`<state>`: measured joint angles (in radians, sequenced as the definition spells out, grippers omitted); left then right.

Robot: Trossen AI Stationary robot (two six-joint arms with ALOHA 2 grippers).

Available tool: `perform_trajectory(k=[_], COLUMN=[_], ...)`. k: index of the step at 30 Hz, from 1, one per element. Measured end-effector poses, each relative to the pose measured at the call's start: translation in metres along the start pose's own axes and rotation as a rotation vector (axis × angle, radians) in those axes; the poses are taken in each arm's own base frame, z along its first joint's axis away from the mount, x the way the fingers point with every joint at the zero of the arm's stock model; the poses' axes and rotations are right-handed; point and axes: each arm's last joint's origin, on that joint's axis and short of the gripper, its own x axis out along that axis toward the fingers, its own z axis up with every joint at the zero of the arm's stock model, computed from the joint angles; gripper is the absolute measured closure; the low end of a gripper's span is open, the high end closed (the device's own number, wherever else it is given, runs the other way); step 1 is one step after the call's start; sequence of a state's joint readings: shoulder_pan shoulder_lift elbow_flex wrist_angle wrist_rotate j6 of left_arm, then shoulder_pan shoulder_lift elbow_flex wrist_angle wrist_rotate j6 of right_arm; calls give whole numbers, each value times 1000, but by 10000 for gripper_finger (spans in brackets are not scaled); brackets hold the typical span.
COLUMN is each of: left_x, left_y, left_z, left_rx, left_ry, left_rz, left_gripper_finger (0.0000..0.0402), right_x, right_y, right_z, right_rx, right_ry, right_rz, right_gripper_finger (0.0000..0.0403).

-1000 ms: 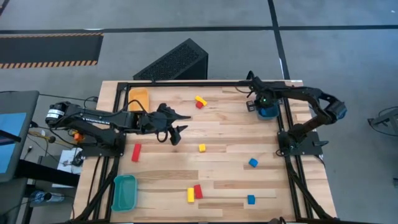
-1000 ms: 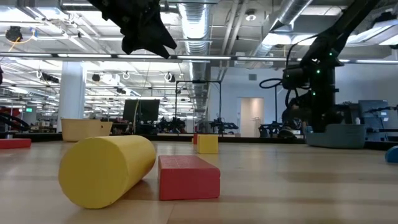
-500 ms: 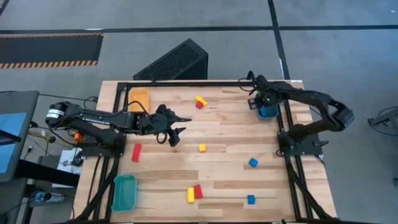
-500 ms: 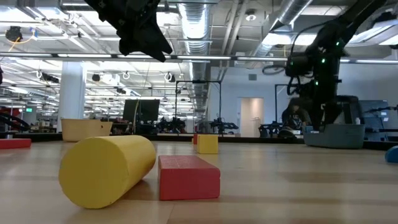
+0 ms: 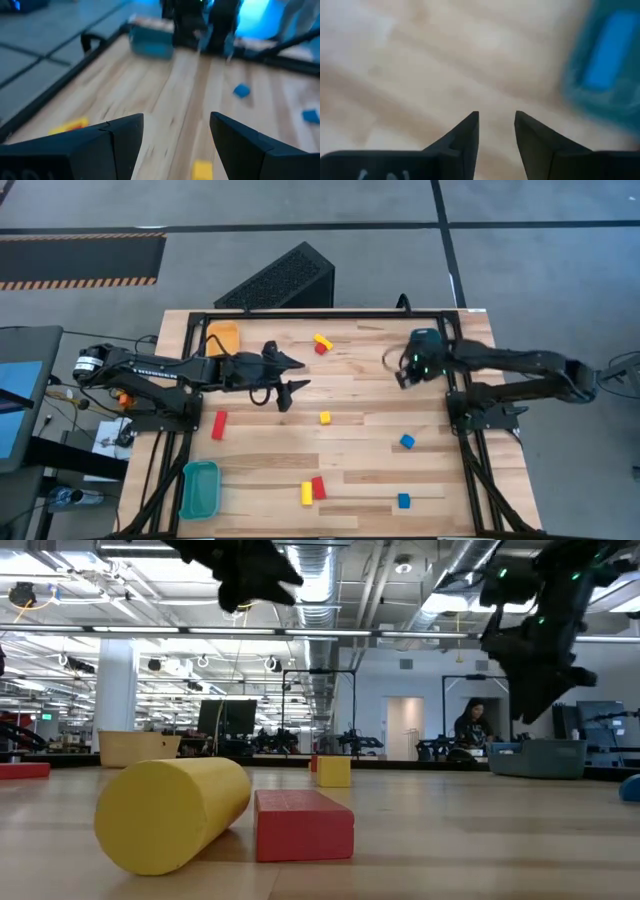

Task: Sort & place blocks by color
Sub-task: Put the top blue block into the blue bin

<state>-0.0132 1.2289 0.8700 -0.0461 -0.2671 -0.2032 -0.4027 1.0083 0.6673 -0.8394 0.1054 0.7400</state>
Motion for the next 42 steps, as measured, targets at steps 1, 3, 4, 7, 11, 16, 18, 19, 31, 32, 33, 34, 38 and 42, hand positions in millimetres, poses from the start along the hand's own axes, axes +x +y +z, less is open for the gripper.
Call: perform_trajectory(k=[1, 3, 4, 7, 11, 16, 18, 19, 31, 32, 33, 34, 38, 42], left_x=[0, 0, 0, -1, 2, 24, 39, 46, 100, 104, 107, 110, 117, 117], left_y=[-1, -1, -2, -2, -2, -14, -21, -25, -59, -61, -63, -64, -72, -76], left_z=[3, 7, 9, 13, 18, 21, 18, 16, 32, 35, 41, 45, 60, 66], left_rx=[-1, 0, 3, 12, 3, -46, -73, -83, -111, -108, -112, -114, -109, -98], left_ry=[-28, -72, -89, -125, -175, -300, -359, -390, -359, -341, -333, -320, -292, -254], left_rz=[-6, -15, -17, -21, -114, -231, -262, -276, -297, -288, -284, -277, -261, -221], left_gripper_finger=[182, 182, 182, 182, 182, 182, 182, 182, 182, 182, 182, 182, 182, 170], right_x=[-2, -9, -12, -23, -31, -38, -40, -41, -44, -43, -43, -41, -33, -23], right_y=[6, 20, 26, 41, 48, 49, 49, 49, 40, 40, 41, 42, 47, 51], right_z=[-8, -24, -31, -53, -82, -116, -129, -135, -179, -181, -185, -188, -197, -199], right_rx=[-10, -24, -26, -35, -103, -165, -198, -213, -251, -259, -267, -277, -318, -341], right_ry=[11, 14, 1, -49, -43, 38, 67, 77, 148, 138, 133, 131, 121, 101], right_rz=[26, 87, 114, 184, 201, 202, 200, 197, 121, 121, 124, 121, 89, 36], right_gripper_finger=[257, 260, 262, 266, 268, 256, 242, 232, 148, 148, 148, 148, 148, 148])
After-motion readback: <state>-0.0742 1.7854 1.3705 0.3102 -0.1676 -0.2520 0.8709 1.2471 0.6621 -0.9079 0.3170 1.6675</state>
